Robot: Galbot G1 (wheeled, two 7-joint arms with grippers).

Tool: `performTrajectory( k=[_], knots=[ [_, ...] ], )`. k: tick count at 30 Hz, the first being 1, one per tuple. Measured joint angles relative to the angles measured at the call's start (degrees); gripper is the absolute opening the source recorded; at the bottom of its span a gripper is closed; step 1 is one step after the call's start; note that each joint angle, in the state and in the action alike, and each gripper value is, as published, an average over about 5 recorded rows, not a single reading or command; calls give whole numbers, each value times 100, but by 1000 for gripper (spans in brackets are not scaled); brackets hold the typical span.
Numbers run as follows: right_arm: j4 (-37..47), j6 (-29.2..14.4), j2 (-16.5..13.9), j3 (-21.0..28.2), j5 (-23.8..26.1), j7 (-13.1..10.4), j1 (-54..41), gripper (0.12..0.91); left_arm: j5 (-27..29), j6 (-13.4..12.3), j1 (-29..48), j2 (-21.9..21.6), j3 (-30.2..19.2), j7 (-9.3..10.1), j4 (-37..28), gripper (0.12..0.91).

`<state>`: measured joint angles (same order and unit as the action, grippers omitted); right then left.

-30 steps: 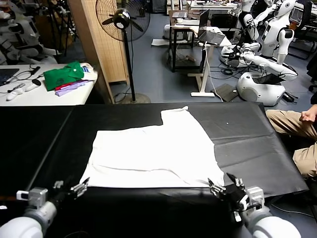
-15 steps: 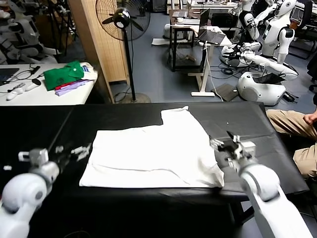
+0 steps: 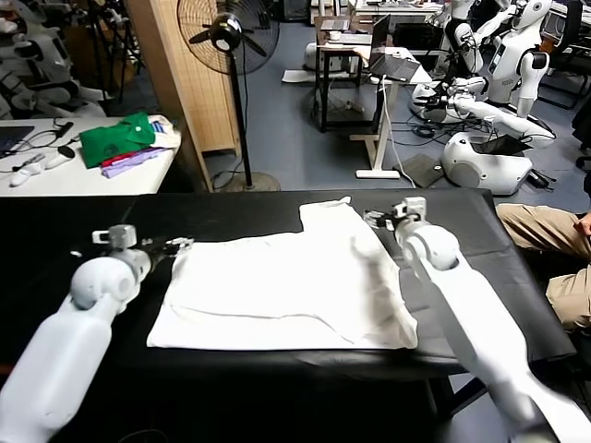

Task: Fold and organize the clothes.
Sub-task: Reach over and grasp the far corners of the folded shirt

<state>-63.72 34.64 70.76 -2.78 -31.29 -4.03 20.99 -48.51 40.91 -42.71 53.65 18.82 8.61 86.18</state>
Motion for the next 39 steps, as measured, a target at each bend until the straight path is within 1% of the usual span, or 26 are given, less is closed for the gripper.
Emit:
performTrajectory(
  k=[2, 5, 12, 15, 17, 18, 19, 20, 21, 23, 24, 25, 26, 27, 28, 29, 30, 31, 33, 36, 39],
  knots=[
    [281, 4, 133, 69, 128, 134, -110, 798, -16, 17, 91, 19, -54, -49, -185, 798],
    [570, -1, 292, 128, 264, 213, -200, 798, -2, 18, 171, 37, -98, -127, -393, 798],
    [910, -4, 508, 106, 336, 210, -284, 798, -101, 49, 259, 87, -123, -343, -655, 798],
    [1006, -10, 582, 49, 341, 208, -293, 798, -53, 51, 295, 140, -151, -384, -738, 798],
    [1043, -18, 622, 21, 345, 208, -293, 788, 0, 51, 317, 184, -176, -387, -789, 794],
    [1055, -23, 639, 10, 346, 209, -290, 768, 30, 49, 324, 205, -189, -387, -808, 782],
    [1062, -26, 652, 1, 347, 210, -286, 731, 61, 45, 327, 221, -200, -388, -822, 770],
    [1065, -30, 662, -5, 347, 212, -279, 695, 98, 39, 328, 234, -211, -388, -836, 742],
    [1066, -33, 669, -10, 348, 214, -271, 647, 136, 31, 327, 245, -218, -387, -850, 697],
    [1060, -42, 675, -15, 354, 217, -254, 532, 205, 13, 323, 262, -226, -384, -879, 606],
    [1053, -54, 675, -19, 361, 218, -243, 483, 229, 5, 320, 268, -228, -382, -891, 539],
    [1045, -72, 675, -24, 370, 219, -234, 416, 242, -2, 315, 272, -227, -381, -900, 490],
    [1036, -98, 675, -33, 383, 218, -224, 366, 247, -7, 310, 275, -226, -381, -902, 440],
    [1024, -130, 674, -46, 399, 215, -211, 316, 246, -11, 302, 276, -223, -384, -898, 373],
    [1011, -164, 673, -61, 414, 212, -197, 251, 240, -14, 293, 277, -220, -390, -889, 323],
    [996, -197, 670, -79, 426, 207, -183, 202, 229, -17, 283, 278, -215, -398, -874, 273],
    [974, -229, 664, -101, 437, 200, -163, 171, 214, -20, 272, 280, -209, -407, -853, 216],
    [947, -261, 654, -125, 445, 193, -141, 138, 194, -23, 260, 281, -202, -416, -828, 177],
    [871, -338, 626, -171, 468, 173, -93, 122, 154, -33, 230, 283, -182, -429, -758, 132],
    [670, -501, 566, -237, 491, 119, -3, 121, 180, -82, 184, 282, -141, -435, -617, 127],
    [366, -628, 474, -303, 424, 117, 118, 122, 342, -211, 129, 257, -94, -428, -431, 127]
  ],
)
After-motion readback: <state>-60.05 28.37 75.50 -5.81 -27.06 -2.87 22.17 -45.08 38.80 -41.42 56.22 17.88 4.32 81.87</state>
